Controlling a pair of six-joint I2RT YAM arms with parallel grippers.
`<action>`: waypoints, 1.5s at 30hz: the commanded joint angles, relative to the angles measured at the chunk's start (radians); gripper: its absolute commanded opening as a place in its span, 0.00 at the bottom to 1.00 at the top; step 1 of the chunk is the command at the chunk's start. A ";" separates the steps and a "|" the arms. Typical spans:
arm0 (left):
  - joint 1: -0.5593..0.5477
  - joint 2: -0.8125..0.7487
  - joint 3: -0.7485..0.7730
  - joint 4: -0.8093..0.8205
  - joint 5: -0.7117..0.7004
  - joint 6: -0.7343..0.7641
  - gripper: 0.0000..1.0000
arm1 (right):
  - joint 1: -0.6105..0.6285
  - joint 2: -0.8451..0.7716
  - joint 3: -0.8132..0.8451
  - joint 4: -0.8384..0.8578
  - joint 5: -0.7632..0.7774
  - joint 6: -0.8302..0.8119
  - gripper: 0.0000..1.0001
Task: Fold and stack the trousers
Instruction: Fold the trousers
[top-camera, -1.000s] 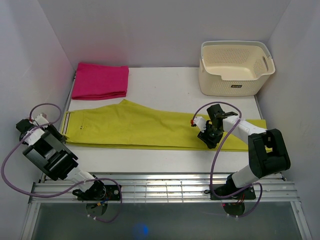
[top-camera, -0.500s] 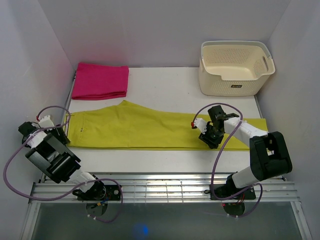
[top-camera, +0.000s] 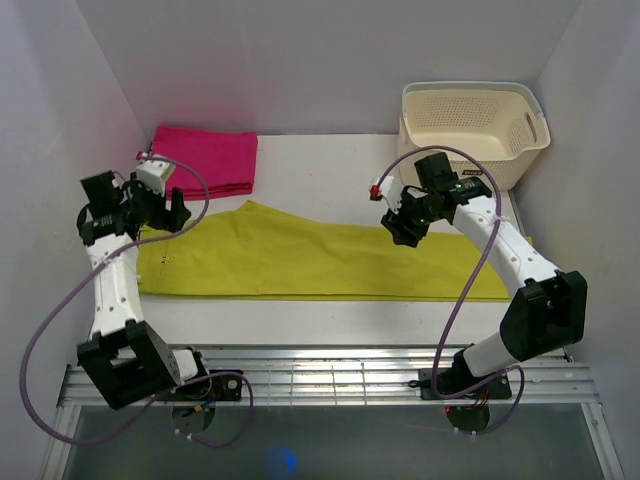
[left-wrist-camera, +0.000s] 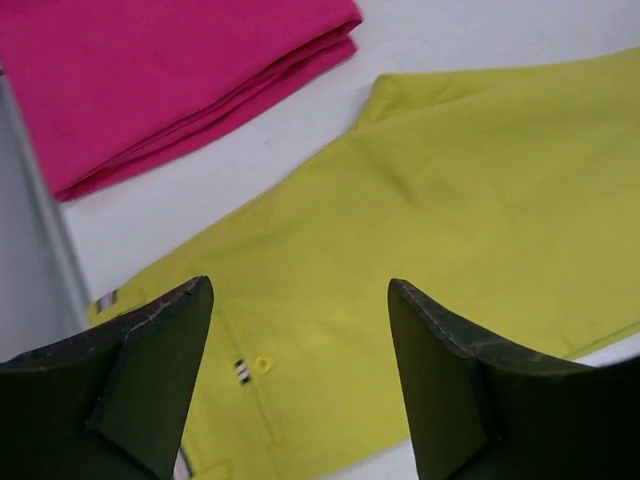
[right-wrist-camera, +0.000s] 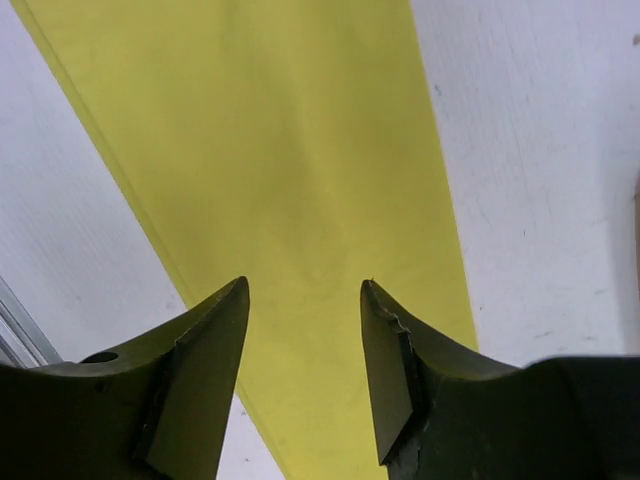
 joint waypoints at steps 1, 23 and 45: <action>-0.134 0.191 0.108 0.065 -0.055 -0.188 0.79 | 0.081 0.060 0.042 0.055 -0.057 0.097 0.54; -0.539 0.873 0.561 0.047 -0.445 -0.452 0.49 | 0.467 0.376 -0.122 0.348 0.268 0.324 0.22; -0.554 0.977 0.673 0.044 -0.595 -0.437 0.00 | 0.489 0.417 -0.190 0.323 0.274 0.310 0.18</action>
